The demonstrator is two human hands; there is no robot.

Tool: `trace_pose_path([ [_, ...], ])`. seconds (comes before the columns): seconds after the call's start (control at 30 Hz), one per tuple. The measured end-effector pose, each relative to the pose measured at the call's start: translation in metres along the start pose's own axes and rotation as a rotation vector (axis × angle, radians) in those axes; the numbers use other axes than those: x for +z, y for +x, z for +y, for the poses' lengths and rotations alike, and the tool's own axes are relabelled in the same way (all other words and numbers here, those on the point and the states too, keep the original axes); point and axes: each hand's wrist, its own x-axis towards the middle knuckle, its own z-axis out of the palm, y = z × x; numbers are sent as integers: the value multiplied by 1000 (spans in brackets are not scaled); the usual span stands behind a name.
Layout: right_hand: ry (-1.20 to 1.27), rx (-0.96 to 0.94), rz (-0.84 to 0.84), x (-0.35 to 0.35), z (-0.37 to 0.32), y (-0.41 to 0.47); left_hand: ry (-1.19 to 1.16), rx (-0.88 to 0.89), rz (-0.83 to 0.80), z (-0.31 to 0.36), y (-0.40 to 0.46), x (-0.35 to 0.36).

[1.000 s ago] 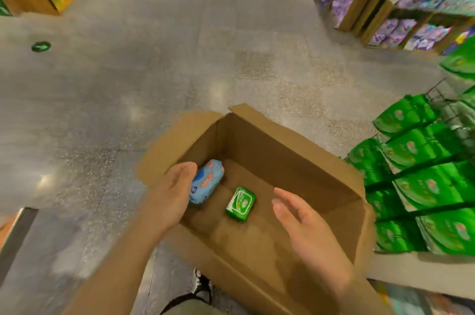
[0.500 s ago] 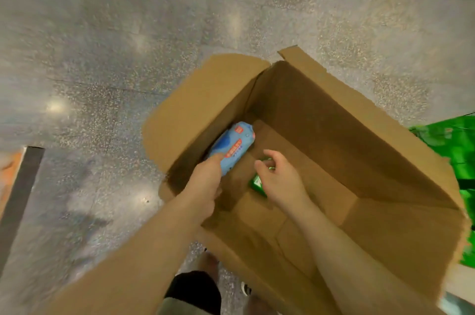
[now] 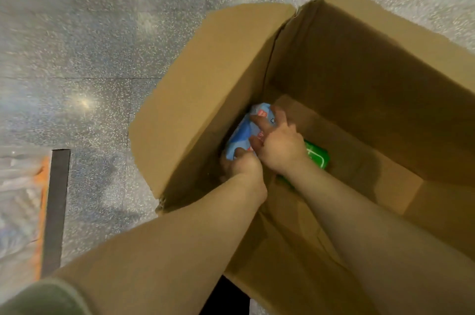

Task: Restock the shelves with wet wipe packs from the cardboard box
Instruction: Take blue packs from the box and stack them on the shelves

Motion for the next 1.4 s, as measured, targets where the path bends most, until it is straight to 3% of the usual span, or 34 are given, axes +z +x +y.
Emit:
trace_pose_path([
  [0.1,209,84,100,6,9,-5,-43,18,116,-29,7,8],
  [0.2,626,389,215,9,21,-1,-282,-57,127,-60,28,20],
  [0.27,828,544,231,11,36,7,-272,-153,134,-99,82,29],
  [0.37,992,541,190,23,54,21,-262,-210,109,-148,156,37],
  [0.53,987,493,110,40,60,37,-316,-96,-9,-76,80,32],
  [0.67,1152,499,151,70,71,55,-449,-22,32,-67,75,33],
  [0.73,1249,491,183,83,77,58,-486,-14,170,-75,101,37],
  [0.8,1302,500,269,49,53,27,-473,-1,215,-66,83,35],
  [0.97,1406,482,471,-11,37,-40,-465,-22,-127,-33,-10,19],
  [1.1,1529,445,559,-60,42,-104,-314,-80,-299,-27,-65,13],
  [1.4,1463,317,888,-135,52,-266,-67,-45,-768,-46,-221,-13],
])
